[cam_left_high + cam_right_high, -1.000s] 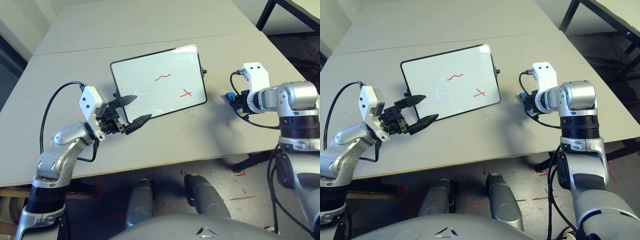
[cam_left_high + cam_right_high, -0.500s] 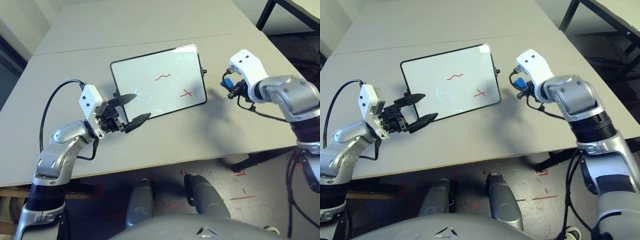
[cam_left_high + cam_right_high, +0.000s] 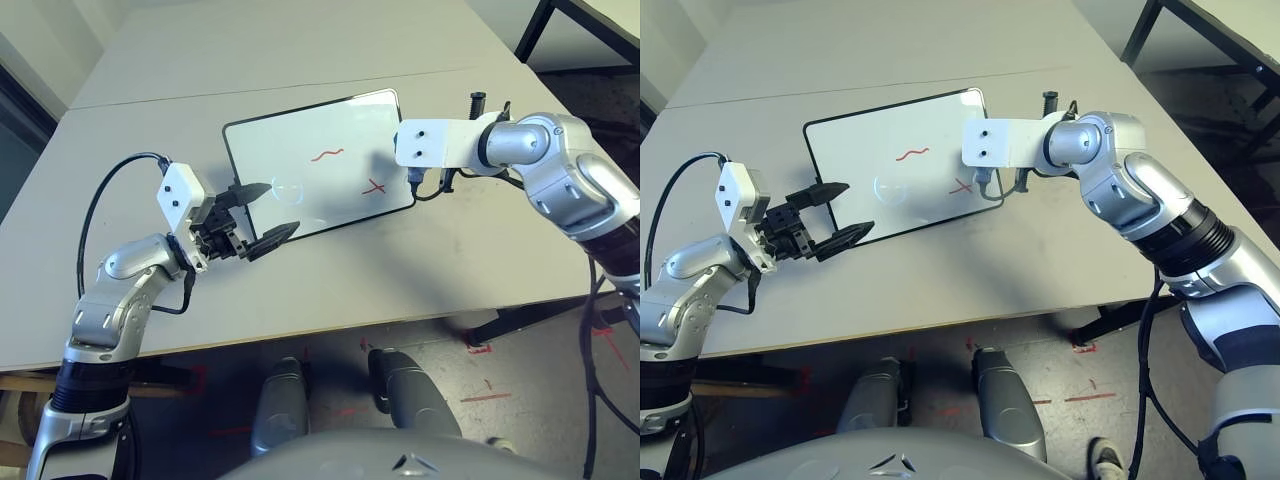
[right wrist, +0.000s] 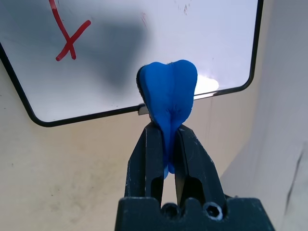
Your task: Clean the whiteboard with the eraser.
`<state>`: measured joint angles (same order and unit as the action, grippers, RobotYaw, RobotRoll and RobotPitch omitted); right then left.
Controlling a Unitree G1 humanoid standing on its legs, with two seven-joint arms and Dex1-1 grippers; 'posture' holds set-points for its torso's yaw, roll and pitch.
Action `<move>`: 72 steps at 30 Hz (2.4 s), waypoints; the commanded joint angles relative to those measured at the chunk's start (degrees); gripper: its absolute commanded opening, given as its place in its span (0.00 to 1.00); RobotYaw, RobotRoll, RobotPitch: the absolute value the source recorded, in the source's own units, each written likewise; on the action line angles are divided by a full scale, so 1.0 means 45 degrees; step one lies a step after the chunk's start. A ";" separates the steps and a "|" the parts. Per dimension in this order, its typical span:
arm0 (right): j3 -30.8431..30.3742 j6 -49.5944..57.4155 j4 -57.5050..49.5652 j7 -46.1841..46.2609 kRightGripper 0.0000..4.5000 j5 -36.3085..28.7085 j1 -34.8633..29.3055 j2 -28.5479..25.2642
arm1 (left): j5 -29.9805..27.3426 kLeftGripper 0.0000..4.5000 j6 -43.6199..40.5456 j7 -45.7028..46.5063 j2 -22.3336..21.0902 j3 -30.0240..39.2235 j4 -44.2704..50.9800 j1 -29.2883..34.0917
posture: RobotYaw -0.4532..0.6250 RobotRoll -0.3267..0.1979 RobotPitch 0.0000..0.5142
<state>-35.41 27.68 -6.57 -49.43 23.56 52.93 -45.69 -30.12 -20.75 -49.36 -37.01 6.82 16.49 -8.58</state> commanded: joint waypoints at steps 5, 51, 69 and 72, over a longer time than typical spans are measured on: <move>0.0004 -0.0130 -0.0920 -0.0455 0.03 0.1390 -0.1203 0.0703 | 0.0178 1.00 0.0037 -0.0104 -0.0186 0.0063 -0.0127 0.0027 | 0.35 0.62 0.21; 0.0408 -0.2419 0.2156 0.0399 0.02 0.4330 -0.2438 0.2976 | 0.0063 1.00 -0.0101 -0.0093 -0.0651 0.0613 -0.0021 0.0159 | 0.37 0.62 0.25; 0.0900 -0.2623 0.2378 0.0276 0.02 0.4694 -0.2716 0.2554 | 0.0085 1.00 -0.0062 -0.0196 -0.0699 0.0566 -0.0193 0.0084 | 0.36 0.62 0.26; 0.0800 -0.2649 0.2253 0.0184 0.02 0.4819 -0.2707 0.2917 | 0.0082 1.00 -0.0070 -0.0212 -0.0737 0.0614 -0.0213 0.0095 | 0.37 0.62 0.26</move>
<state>-30.61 16.09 4.03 -47.60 45.04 41.26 -33.45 -29.80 -20.83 -49.77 -39.47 9.07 15.38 -8.29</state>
